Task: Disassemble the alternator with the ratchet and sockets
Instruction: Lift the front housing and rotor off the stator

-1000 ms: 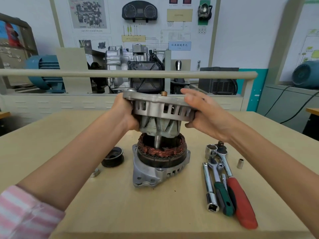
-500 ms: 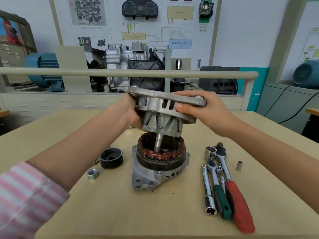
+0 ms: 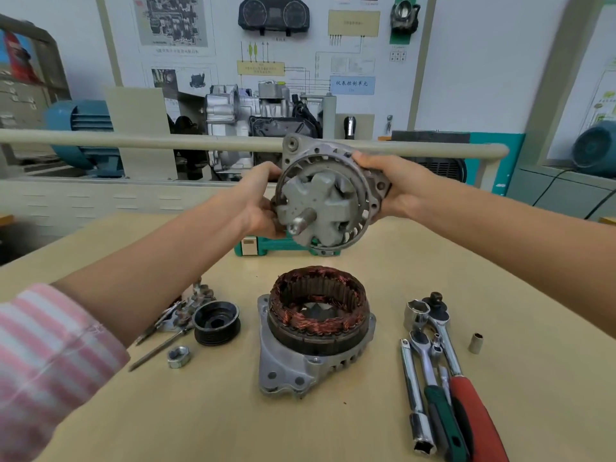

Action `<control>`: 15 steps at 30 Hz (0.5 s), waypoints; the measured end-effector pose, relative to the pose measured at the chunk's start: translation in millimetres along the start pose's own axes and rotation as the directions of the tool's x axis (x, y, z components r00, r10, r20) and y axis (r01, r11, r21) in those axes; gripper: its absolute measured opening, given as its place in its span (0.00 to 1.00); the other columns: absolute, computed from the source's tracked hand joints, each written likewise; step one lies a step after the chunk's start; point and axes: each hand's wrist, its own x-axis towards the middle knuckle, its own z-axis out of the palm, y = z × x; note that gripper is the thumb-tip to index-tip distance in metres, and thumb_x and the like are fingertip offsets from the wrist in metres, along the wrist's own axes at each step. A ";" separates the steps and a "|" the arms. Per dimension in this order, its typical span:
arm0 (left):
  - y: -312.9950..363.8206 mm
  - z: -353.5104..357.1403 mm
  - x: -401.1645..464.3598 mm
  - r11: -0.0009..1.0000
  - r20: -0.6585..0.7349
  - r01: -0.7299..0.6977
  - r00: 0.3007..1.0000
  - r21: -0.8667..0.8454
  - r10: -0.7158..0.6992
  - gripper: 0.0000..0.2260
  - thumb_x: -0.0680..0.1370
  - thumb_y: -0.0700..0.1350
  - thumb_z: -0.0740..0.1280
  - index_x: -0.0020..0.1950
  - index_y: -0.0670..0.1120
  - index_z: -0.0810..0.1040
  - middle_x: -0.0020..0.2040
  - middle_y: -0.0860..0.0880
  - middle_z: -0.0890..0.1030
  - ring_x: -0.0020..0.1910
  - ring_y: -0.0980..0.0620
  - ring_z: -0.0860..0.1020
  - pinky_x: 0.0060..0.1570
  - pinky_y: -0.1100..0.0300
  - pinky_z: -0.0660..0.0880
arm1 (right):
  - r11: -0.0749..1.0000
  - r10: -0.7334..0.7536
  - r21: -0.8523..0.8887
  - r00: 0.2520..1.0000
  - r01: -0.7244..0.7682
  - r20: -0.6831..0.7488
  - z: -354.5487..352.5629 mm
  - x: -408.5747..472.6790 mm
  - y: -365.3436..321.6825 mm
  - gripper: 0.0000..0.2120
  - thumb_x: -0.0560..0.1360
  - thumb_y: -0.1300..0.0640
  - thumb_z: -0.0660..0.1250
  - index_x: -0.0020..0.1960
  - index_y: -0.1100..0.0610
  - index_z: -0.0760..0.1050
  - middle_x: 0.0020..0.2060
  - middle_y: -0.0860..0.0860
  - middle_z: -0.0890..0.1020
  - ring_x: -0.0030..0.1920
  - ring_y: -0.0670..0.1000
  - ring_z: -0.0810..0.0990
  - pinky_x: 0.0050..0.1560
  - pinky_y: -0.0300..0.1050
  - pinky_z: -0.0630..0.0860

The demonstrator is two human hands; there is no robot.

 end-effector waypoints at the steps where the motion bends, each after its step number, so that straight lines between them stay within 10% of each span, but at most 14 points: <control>1: -0.3 0.4 3.3 1.000 -0.003 0.006 1.000 0.012 -0.006 0.18 0.75 0.53 0.63 0.48 0.36 0.72 0.46 0.40 0.81 0.51 0.42 0.78 0.44 0.48 0.77 | 0.998 0.056 0.011 0.998 -0.056 -0.006 1.8 4.6 -1.7 0.06 0.77 0.53 0.64 0.43 0.55 0.74 0.31 0.53 0.83 0.46 0.58 0.78 0.55 0.68 0.66; 6: -0.1 -0.8 22.1 0.987 -0.039 0.098 0.995 0.127 -0.094 0.23 0.74 0.58 0.64 0.39 0.38 0.81 0.39 0.39 0.83 0.38 0.40 0.82 0.30 0.50 0.77 | 0.944 0.322 0.073 0.946 -0.321 -0.015 4.4 32.0 -5.2 0.09 0.78 0.53 0.64 0.44 0.59 0.74 0.57 0.59 0.79 0.65 0.64 0.68 0.69 0.68 0.52; 9: 1.4 -4.4 24.0 0.953 -0.084 0.200 0.979 0.226 -0.186 0.18 0.63 0.49 0.69 0.18 0.36 0.76 0.24 0.41 0.79 0.20 0.42 0.78 0.19 0.49 0.74 | 0.895 0.429 0.147 0.903 -0.422 -0.019 8.4 47.9 1.3 0.08 0.77 0.54 0.65 0.49 0.58 0.77 0.57 0.61 0.78 0.64 0.65 0.68 0.67 0.69 0.54; 15: 7.0 -29.4 52.9 0.926 -0.255 0.324 0.928 0.194 -0.272 0.14 0.67 0.44 0.67 0.23 0.38 0.74 0.26 0.44 0.78 0.26 0.48 0.77 0.28 0.59 0.77 | 0.835 0.542 0.129 0.840 -0.535 -0.023 27.4 71.0 17.2 0.13 0.77 0.56 0.65 0.47 0.68 0.73 0.52 0.64 0.77 0.64 0.65 0.68 0.67 0.68 0.53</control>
